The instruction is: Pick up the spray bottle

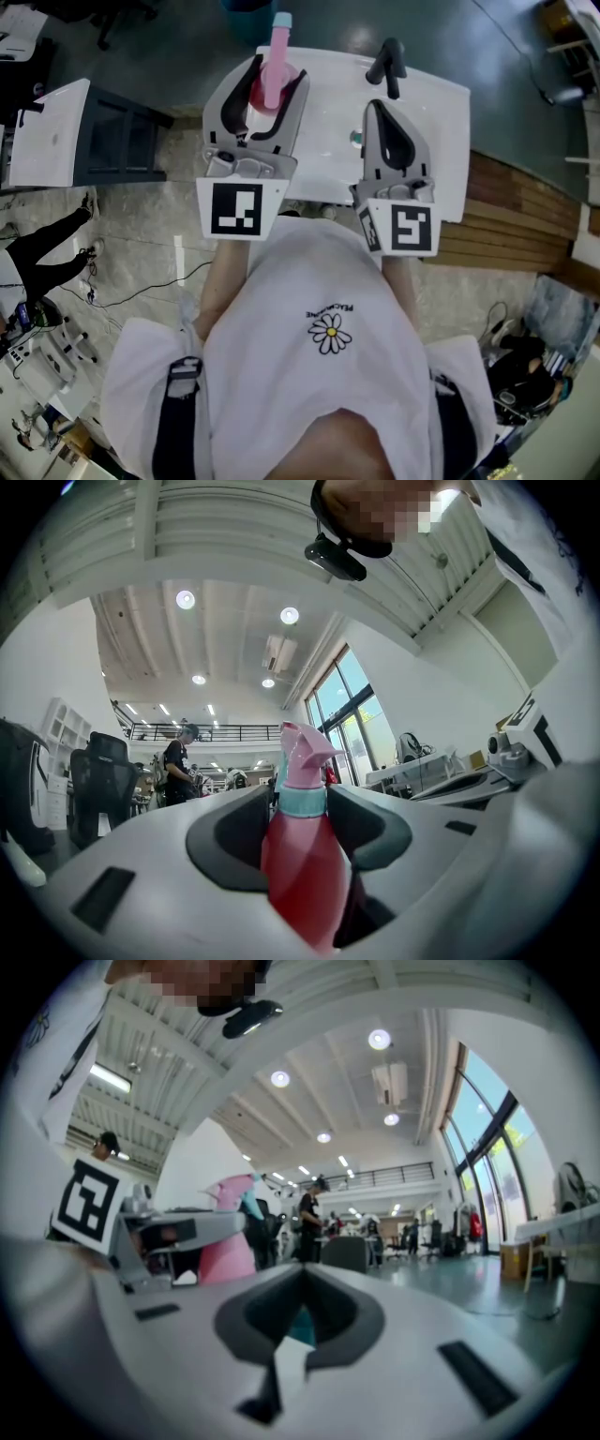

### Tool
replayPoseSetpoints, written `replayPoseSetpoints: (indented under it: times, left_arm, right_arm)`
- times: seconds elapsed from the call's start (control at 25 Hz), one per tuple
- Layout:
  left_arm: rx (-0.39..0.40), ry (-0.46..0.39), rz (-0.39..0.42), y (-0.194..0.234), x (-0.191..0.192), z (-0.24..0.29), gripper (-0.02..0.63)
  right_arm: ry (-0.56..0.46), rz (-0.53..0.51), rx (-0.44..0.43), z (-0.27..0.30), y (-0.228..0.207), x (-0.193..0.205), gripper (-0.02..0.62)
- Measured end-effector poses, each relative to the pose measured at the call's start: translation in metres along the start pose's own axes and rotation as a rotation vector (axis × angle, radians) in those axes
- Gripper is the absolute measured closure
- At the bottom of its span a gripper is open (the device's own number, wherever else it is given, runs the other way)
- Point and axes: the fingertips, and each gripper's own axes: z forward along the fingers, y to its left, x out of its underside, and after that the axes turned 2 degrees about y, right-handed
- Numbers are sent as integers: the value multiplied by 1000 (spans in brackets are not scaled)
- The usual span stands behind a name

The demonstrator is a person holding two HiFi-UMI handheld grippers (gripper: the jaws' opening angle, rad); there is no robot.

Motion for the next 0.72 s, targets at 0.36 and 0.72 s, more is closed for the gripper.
replayPoseSetpoints:
  times: [0.36,0.72]
  left_arm:
    - [-12,-3,-28,7,-1,2,402]
    - [-5,-8,-30,7,-1,1,402]
  right_arm:
    - [-2,-17,4,1,0,-4,568]
    - [-3,-22,5,2,2,-4,566]
